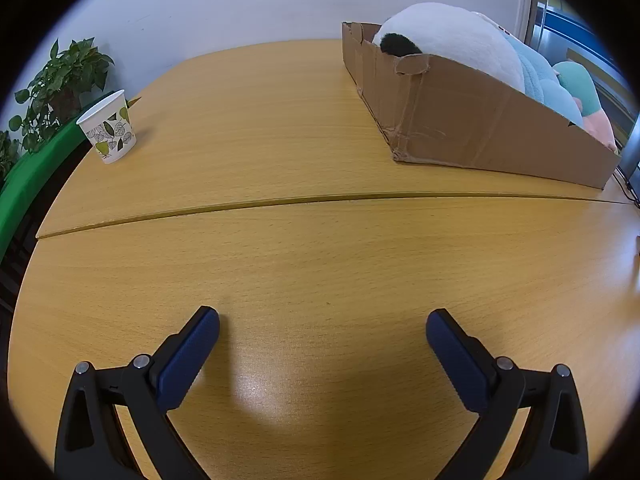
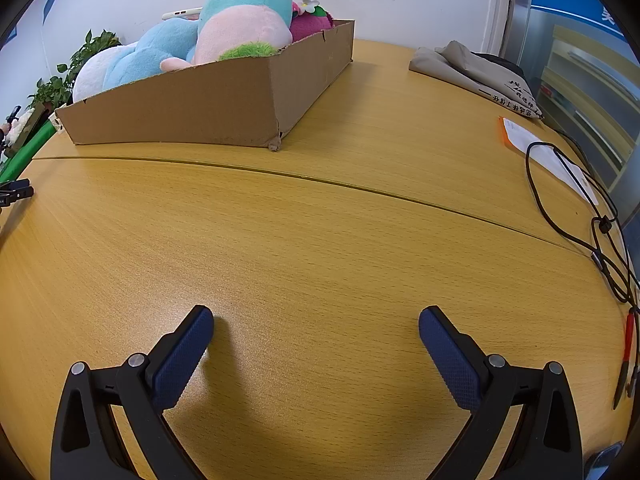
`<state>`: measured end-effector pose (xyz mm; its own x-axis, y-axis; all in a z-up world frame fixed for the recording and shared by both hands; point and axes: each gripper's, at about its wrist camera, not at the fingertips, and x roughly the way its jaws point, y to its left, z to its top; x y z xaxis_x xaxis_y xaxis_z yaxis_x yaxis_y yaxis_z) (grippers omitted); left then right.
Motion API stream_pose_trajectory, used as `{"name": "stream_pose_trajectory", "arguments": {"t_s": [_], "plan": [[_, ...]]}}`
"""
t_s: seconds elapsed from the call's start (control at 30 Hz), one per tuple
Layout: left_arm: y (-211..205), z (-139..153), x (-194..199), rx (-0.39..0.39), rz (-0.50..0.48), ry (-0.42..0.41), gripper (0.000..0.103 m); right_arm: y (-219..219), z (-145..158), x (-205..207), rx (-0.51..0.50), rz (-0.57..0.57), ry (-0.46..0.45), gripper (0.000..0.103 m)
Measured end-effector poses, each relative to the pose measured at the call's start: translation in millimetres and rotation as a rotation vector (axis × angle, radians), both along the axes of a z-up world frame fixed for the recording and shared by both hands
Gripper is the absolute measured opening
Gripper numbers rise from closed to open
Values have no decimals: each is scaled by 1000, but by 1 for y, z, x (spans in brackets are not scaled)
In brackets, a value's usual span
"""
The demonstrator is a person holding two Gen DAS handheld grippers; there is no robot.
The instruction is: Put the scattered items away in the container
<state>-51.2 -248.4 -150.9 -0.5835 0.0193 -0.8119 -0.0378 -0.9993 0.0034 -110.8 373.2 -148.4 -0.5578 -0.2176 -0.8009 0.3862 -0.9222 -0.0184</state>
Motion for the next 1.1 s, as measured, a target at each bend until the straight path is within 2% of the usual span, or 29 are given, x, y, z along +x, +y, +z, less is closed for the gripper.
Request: {"name": "stream_pose_trajectory", "arguments": {"t_s": [1.1], "plan": [[-2,1,-2,0,0,0,103,1,0,0,0,4,0,103]]}}
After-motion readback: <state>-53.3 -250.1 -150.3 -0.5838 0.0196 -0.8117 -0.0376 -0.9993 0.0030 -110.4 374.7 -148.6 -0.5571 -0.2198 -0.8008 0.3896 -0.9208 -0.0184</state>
